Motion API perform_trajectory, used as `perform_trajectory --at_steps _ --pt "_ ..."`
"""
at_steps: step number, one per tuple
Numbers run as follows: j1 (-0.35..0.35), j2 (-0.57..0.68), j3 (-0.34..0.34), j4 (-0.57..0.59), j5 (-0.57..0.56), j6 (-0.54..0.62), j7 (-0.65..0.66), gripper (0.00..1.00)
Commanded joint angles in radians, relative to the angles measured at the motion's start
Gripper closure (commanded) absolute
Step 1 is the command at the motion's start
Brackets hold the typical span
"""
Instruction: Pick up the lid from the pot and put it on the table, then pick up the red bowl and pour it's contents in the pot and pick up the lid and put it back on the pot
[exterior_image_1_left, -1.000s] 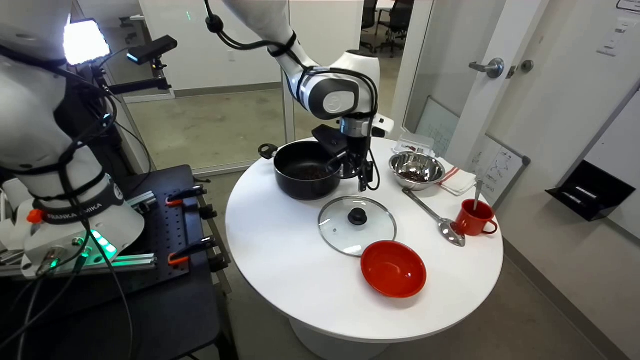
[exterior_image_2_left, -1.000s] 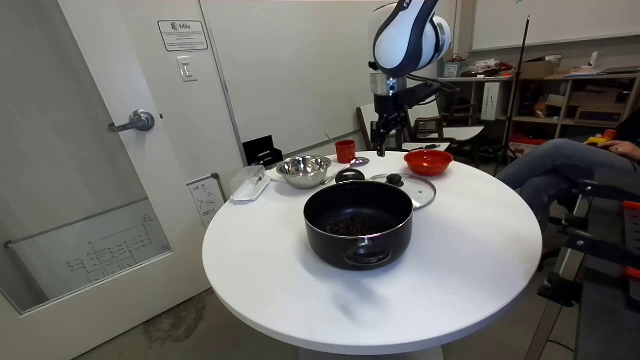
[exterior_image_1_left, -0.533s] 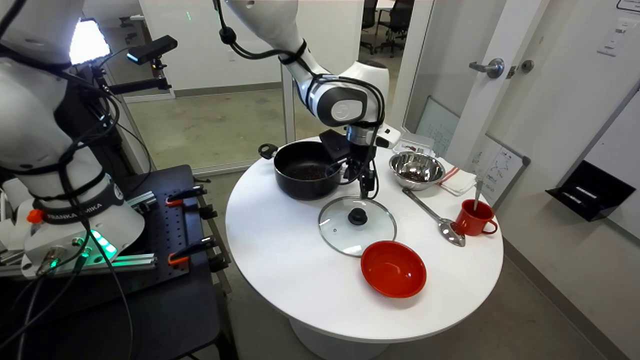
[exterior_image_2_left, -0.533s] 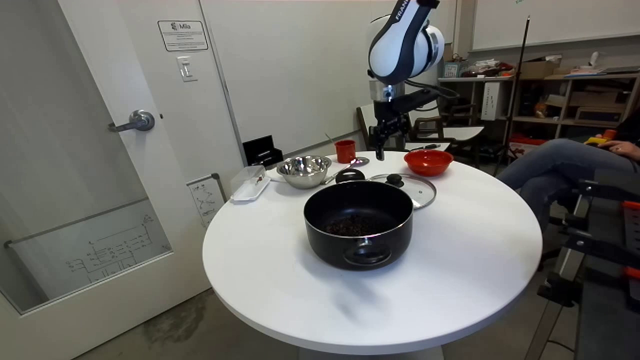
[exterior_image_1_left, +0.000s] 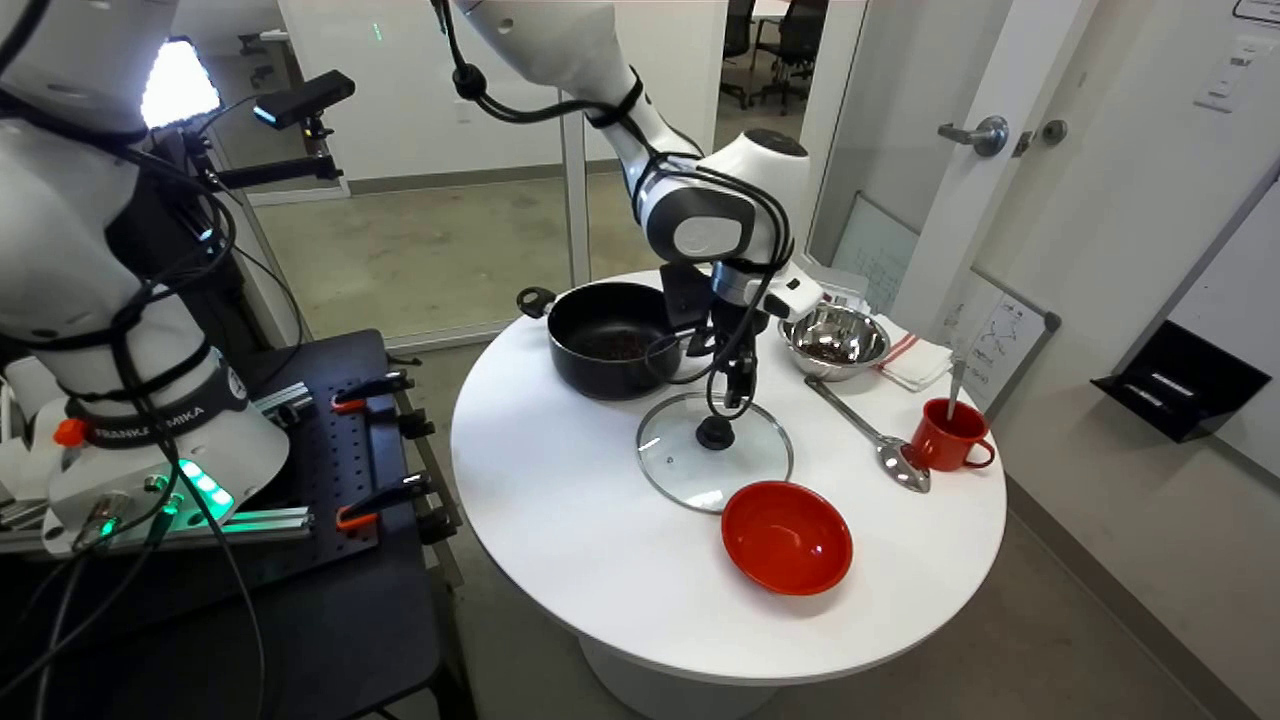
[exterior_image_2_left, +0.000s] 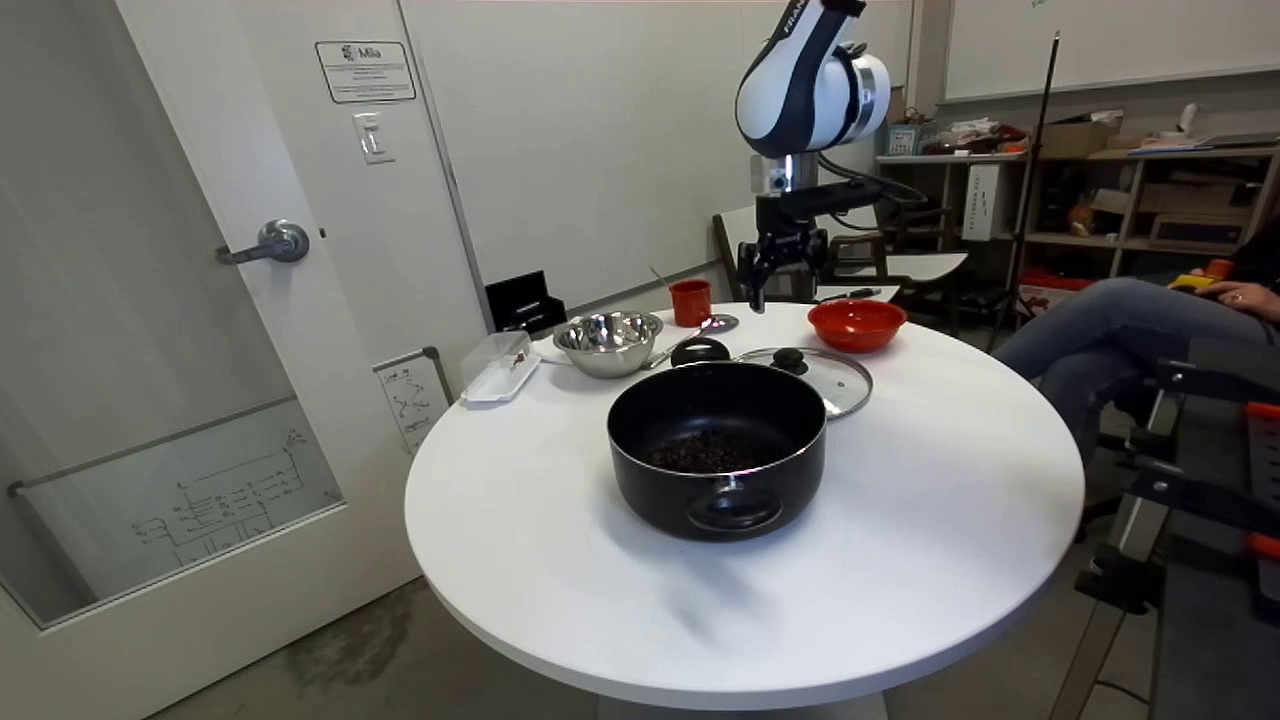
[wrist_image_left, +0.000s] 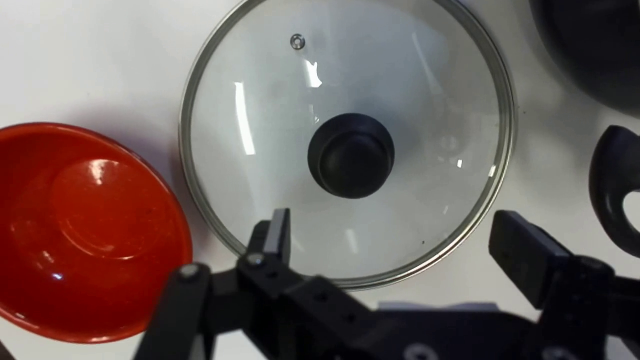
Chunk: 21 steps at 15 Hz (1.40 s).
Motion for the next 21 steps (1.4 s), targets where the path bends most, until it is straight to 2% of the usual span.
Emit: perform_trajectory --at_steps 1,7,21 --pt "0.049 0.043 -0.032 0.043 -0.024 -0.021 0.075 0.0" --pt "0.076 0.106 -0.052 0.091 -0.024 -0.027 0.132 0.0" --pt "0.064 0.222 -0.078 0.203 -0.015 -0.084 0.179 0.0"
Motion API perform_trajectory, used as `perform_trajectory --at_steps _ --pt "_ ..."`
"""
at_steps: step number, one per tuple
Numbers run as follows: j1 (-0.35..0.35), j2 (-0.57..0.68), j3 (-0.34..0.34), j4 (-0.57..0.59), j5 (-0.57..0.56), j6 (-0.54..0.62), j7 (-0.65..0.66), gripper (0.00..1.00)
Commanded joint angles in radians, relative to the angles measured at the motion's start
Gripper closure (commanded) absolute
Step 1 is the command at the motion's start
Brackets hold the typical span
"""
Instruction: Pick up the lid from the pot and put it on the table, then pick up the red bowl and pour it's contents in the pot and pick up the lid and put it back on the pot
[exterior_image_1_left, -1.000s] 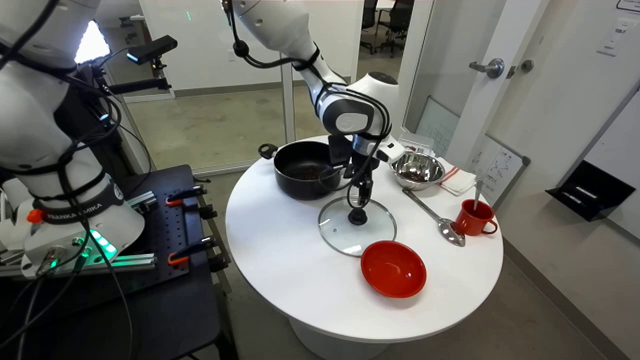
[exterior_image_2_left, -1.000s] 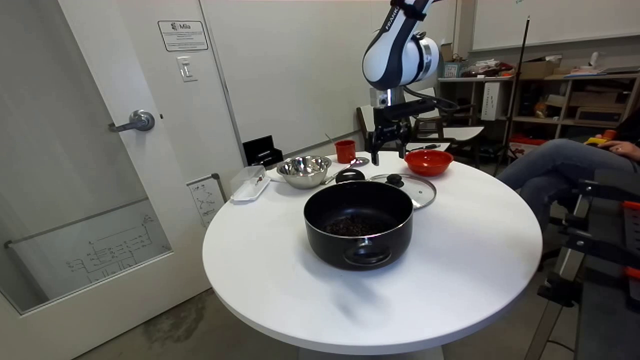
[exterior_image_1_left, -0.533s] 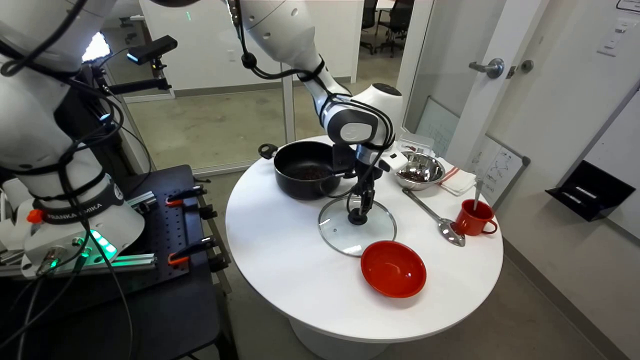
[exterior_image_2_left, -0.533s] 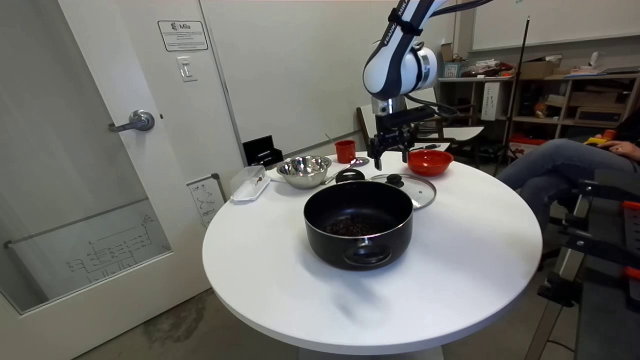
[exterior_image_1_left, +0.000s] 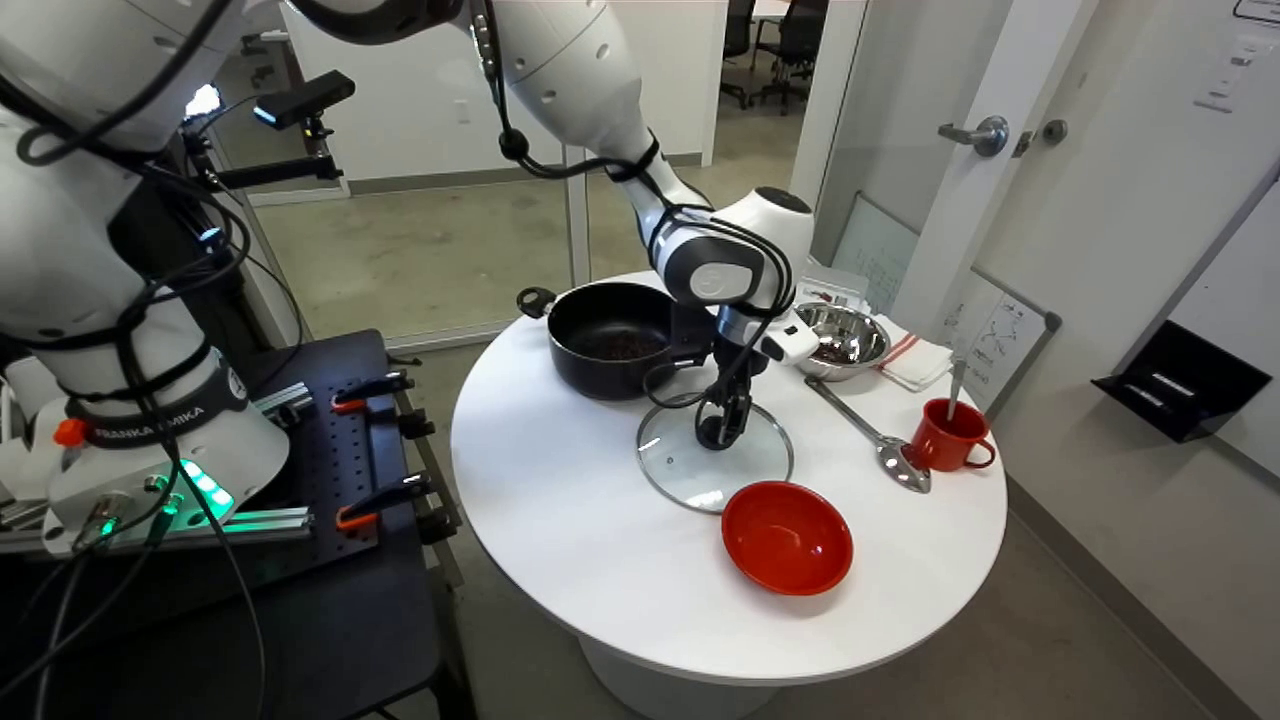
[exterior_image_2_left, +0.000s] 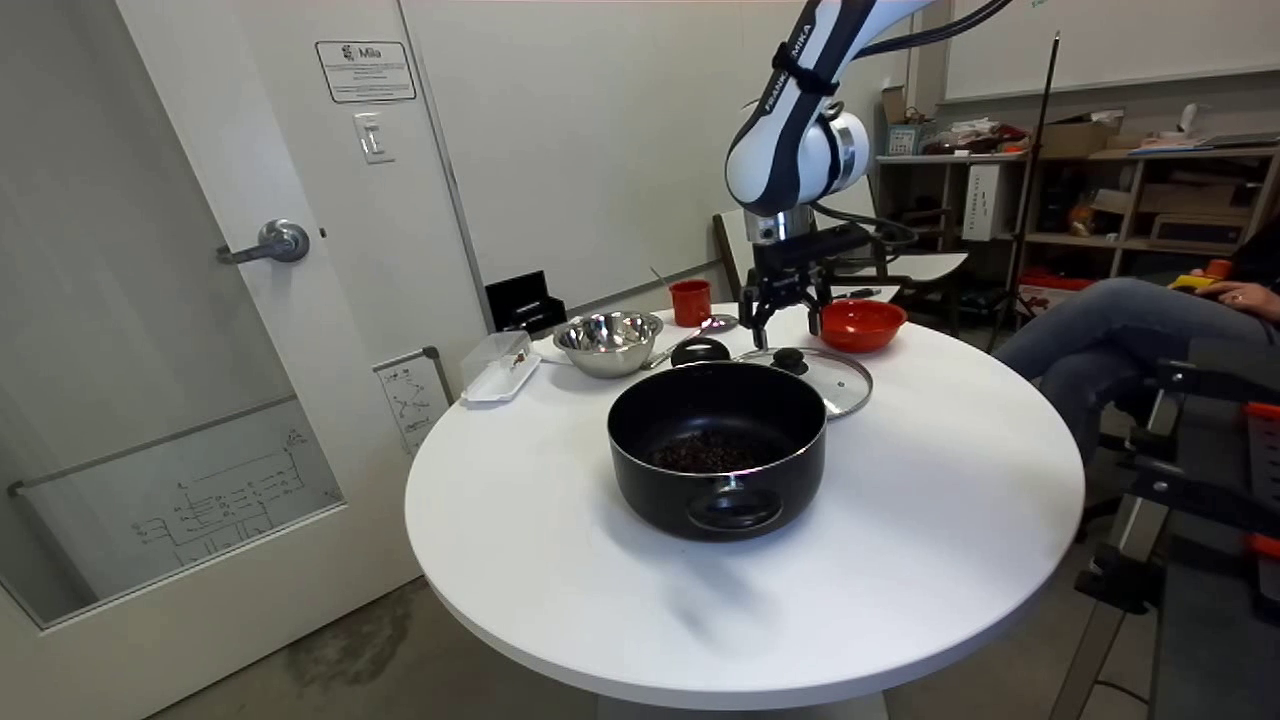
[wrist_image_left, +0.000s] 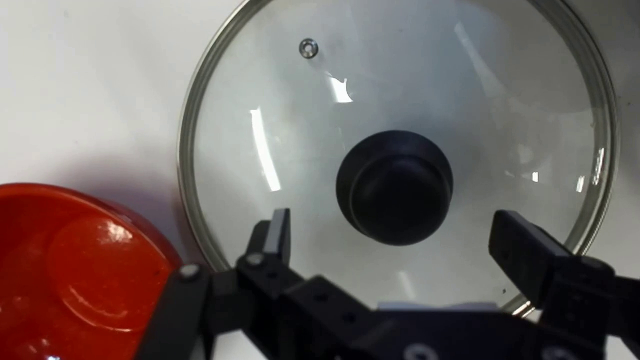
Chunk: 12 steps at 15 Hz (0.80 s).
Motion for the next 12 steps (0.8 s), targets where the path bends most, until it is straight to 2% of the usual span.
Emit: perform_trajectory --at_steps 1,12 --pt "0.007 0.045 -0.011 0.067 -0.008 -0.045 0.031 0.0" --pt "-0.008 0.098 0.025 0.129 0.015 -0.069 0.012 0.0"
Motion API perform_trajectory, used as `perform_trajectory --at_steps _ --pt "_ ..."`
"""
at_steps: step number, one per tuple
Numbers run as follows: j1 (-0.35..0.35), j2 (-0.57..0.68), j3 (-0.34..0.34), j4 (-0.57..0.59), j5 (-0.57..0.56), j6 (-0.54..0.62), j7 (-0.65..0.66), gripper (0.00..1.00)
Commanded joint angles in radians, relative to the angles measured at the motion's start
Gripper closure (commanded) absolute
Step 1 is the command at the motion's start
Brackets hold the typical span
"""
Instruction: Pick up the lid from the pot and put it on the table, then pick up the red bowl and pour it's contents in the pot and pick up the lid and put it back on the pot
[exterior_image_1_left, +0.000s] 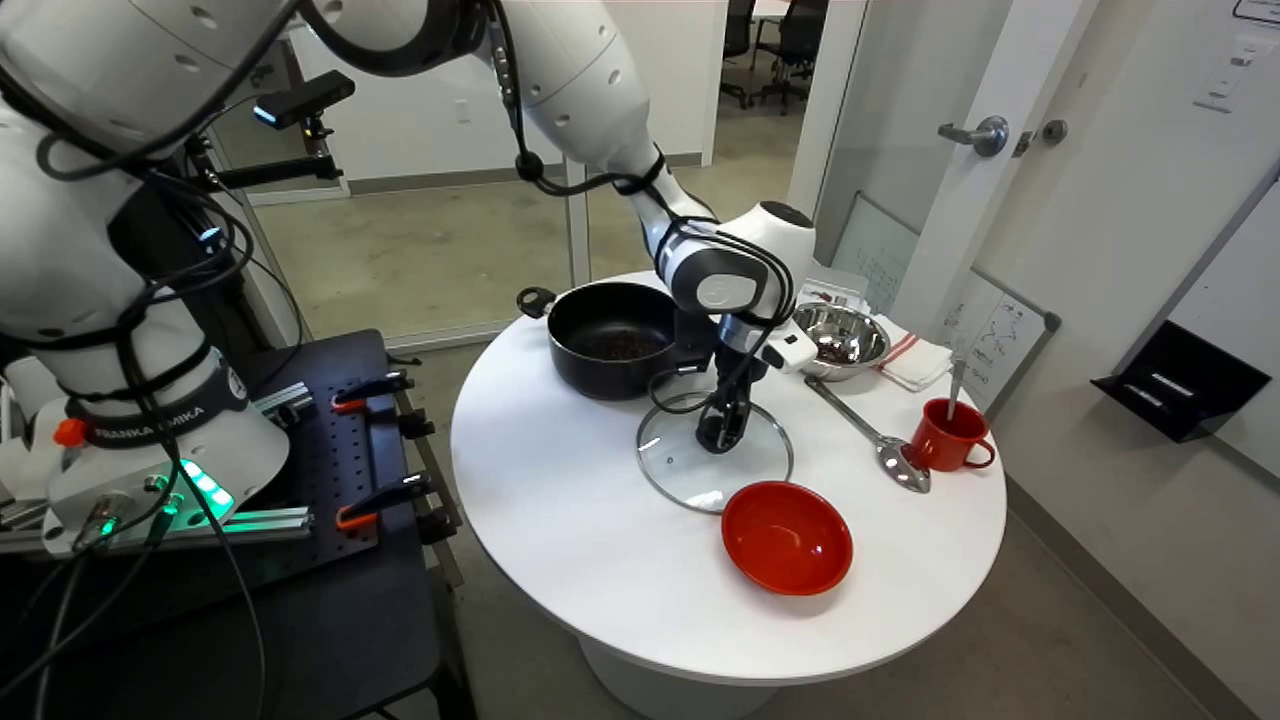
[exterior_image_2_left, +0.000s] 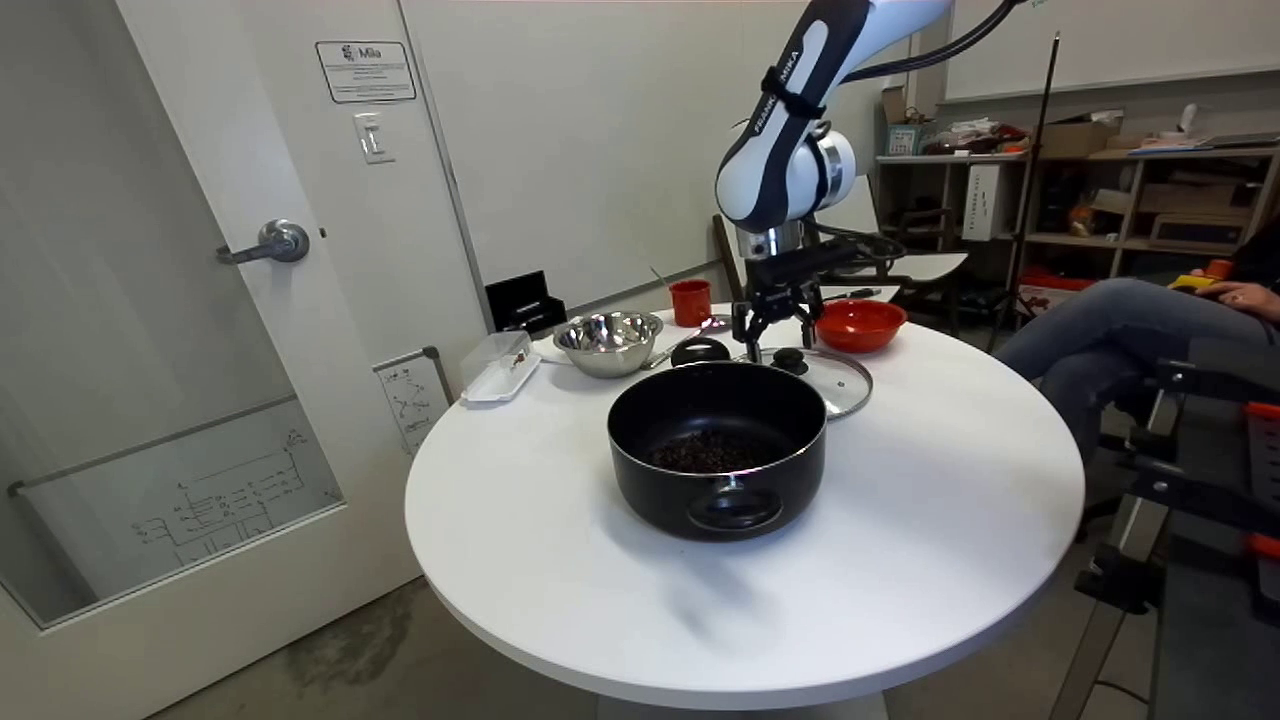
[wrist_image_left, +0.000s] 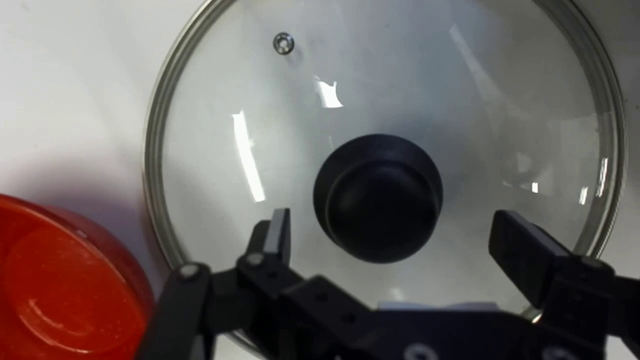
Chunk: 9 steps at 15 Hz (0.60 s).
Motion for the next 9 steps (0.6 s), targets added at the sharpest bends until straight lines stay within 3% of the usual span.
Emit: perform_trajectory --at_steps 1,9 --pt "-0.011 0.032 0.018 0.056 0.015 -0.04 0.0 0.0" --pt "-0.006 0.048 0.004 0.079 0.006 -0.045 0.017 0.0"
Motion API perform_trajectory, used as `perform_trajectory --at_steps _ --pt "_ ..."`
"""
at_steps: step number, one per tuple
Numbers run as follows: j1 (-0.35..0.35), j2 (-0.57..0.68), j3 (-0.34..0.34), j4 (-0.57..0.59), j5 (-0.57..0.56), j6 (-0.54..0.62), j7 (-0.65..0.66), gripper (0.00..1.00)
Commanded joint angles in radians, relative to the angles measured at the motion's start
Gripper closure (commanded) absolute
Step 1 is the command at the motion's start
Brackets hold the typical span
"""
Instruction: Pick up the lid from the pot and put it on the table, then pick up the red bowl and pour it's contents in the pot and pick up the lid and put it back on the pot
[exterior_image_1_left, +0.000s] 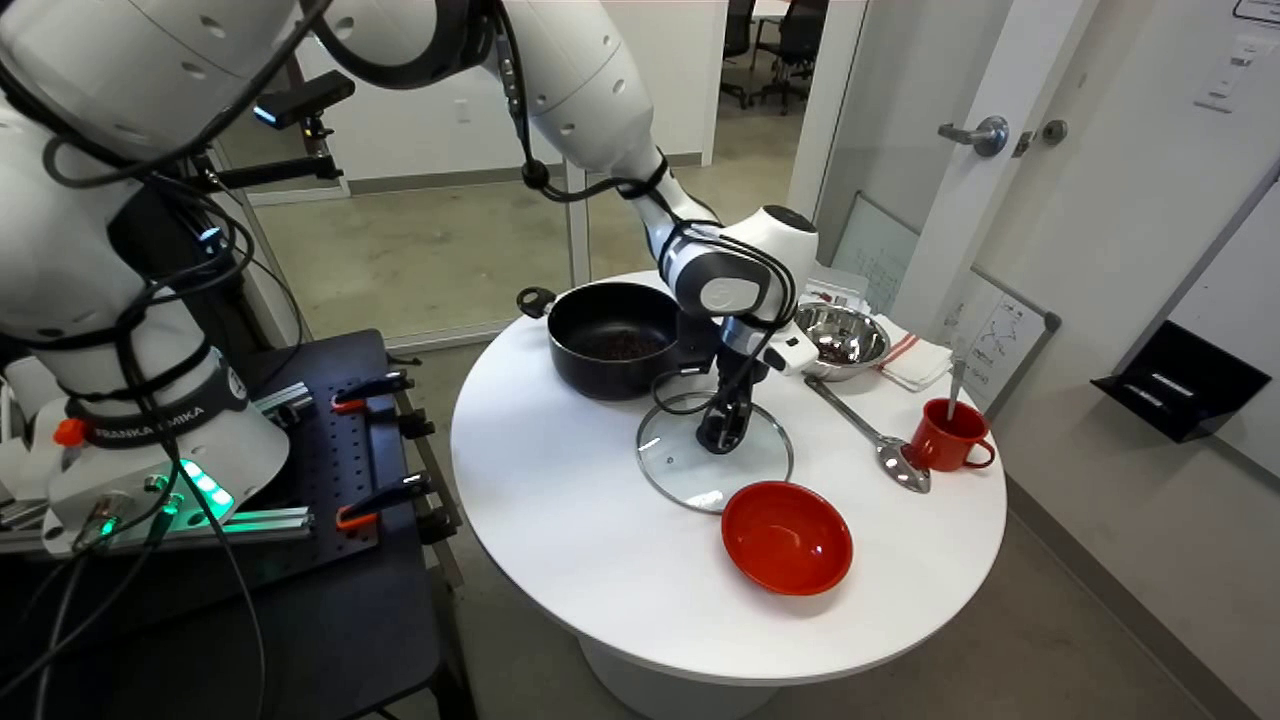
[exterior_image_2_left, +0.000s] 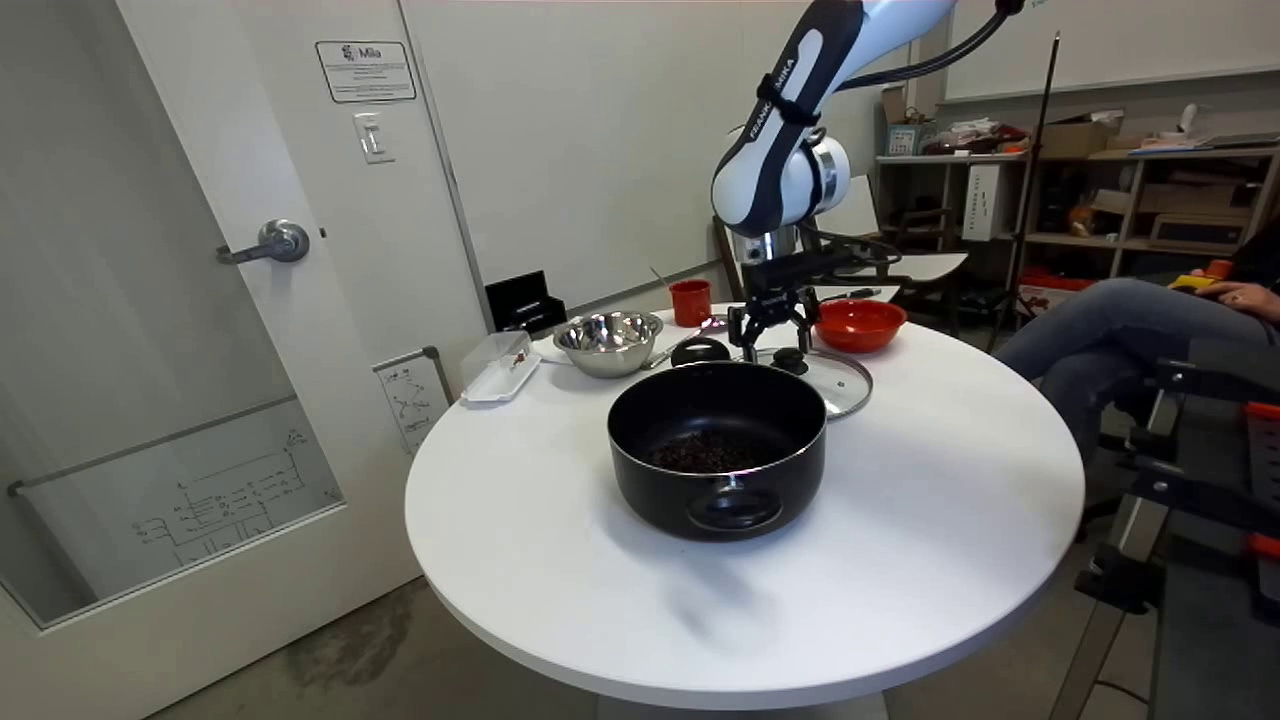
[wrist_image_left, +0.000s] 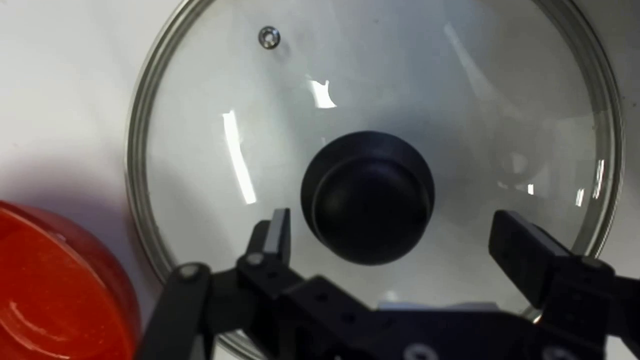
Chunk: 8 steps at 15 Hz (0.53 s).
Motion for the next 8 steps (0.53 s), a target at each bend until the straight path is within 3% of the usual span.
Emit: perform_trajectory --at_steps 1,4,5,6,8 --pt "-0.001 0.022 -0.004 0.044 0.005 -0.029 0.016 0.0" --pt "-0.001 0.022 -0.005 0.045 0.004 -0.03 0.016 0.0" --pt "-0.001 0.022 -0.005 0.046 0.004 -0.031 0.016 0.08" --pt "0.0 0.023 -0.006 0.047 0.003 -0.033 0.016 0.23" --pt "-0.001 0.023 -0.005 0.048 0.004 -0.035 0.016 0.27"
